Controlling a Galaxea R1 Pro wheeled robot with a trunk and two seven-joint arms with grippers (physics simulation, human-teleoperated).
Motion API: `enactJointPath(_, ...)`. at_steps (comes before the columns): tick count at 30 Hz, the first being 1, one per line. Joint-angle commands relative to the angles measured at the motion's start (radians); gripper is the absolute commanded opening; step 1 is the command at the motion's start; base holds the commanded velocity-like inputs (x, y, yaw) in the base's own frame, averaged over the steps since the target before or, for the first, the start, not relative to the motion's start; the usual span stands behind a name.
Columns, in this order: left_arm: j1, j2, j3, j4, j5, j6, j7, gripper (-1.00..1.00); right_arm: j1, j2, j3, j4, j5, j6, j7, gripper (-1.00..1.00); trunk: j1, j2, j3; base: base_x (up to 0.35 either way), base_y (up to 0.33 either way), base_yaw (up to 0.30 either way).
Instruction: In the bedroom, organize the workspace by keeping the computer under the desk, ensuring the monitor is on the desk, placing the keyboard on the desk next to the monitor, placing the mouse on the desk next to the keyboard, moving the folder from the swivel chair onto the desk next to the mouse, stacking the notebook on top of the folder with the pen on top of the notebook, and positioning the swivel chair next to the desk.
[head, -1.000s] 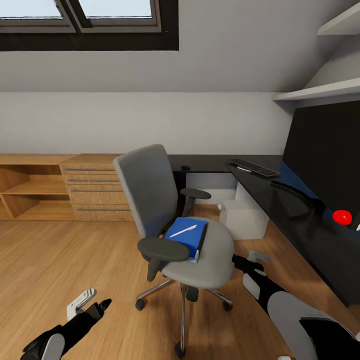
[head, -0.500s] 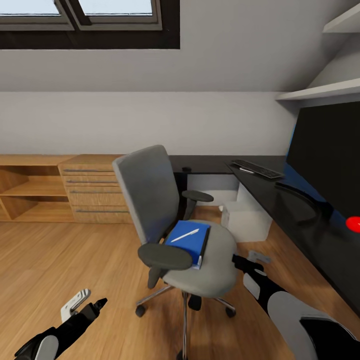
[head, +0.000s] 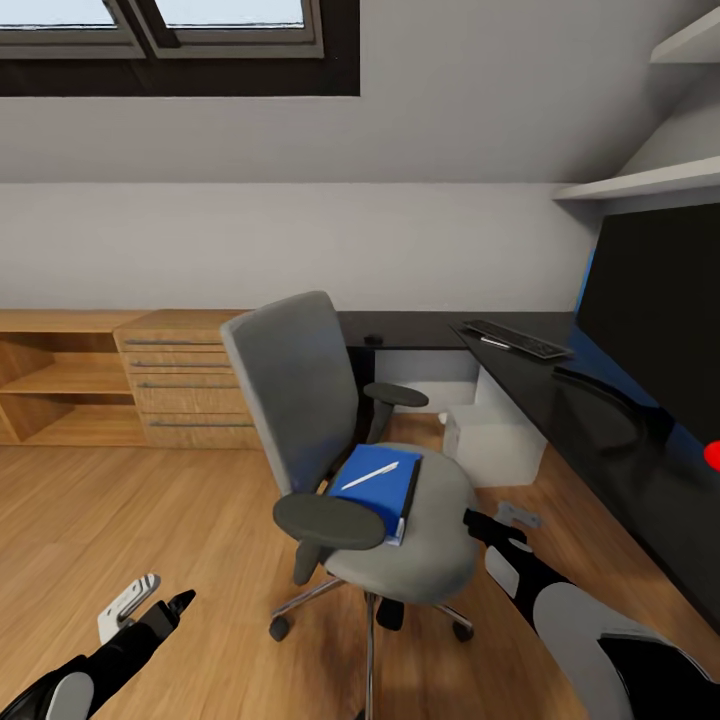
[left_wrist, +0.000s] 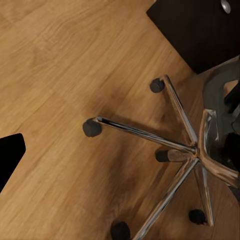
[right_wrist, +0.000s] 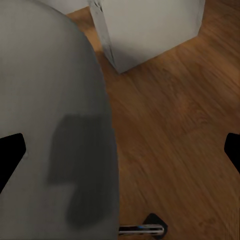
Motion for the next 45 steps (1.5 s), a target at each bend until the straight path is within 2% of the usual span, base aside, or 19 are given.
enactJointPath(1, -0.001, -0.001, 0.001, -0.002, 0.011, 0.005, 0.009, 1.0, -0.001, 0.001, -0.007, 0.001, 0.0, -0.004, 0.001, 1.0, 0.0, 0.0, -0.001, 0.02, 0.0, 0.0)
enactJointPath(9, -0.001, 0.0, 0.001, -0.002, 0.011, 0.006, 0.009, 1.0, -0.001, 0.001, -0.007, 0.001, 0.0, 0.001, 0.0, 1.0, 0.0, 0.0, -0.001, 0.161, 0.035, 0.0)
enactJointPath(18, -0.001, 0.0, 0.001, -0.002, 0.011, 0.006, 0.009, 1.0, -0.001, 0.001, -0.007, 0.001, -0.005, 0.06, 0.002, 1.0, 0.0, 0.0, -0.001, 0.029, 0.004, 0.0)
enactJointPath(20, -0.001, 0.0, 0.001, -0.002, 0.011, 0.006, 0.009, 1.0, -0.001, 0.0, -0.006, 0.0, -0.039, 0.075, 0.002, 1.0, 0.0, 0.0, -0.001, 0.001, 0.0, 0.0)
enactJointPath(24, -0.001, 0.0, 0.001, -0.002, 0.011, 0.006, 0.009, 1.0, -0.001, -0.001, -0.005, -0.001, -0.136, 0.138, 0.014, 1.0, 0.0, 0.0, -0.001, 0.0, 0.0, 0.0)
enactJointPath(25, -0.001, 0.0, 0.001, -0.002, 0.011, 0.006, 0.009, 1.0, -0.001, -0.001, -0.005, -0.001, -0.14, 0.142, 0.015, 1.0, 0.0, 0.0, -0.001, 0.0, 0.0, 0.0)
enactJointPath(35, -0.001, 0.0, 0.001, -0.002, 0.011, 0.006, 0.009, 1.0, -0.001, 0.011, -0.002, -0.006, -0.146, 0.136, 0.051, 1.0, 0.0, 0.0, -0.001, 0.0, 0.0, 0.006)
enactJointPath(45, -0.001, 0.0, 0.001, -0.001, 0.011, 0.006, 0.009, 1.0, -0.001, 0.015, 0.001, -0.007, -0.143, 0.136, 0.058, 1.0, 0.0, 0.0, -0.004, 0.0, 0.0, 0.23)
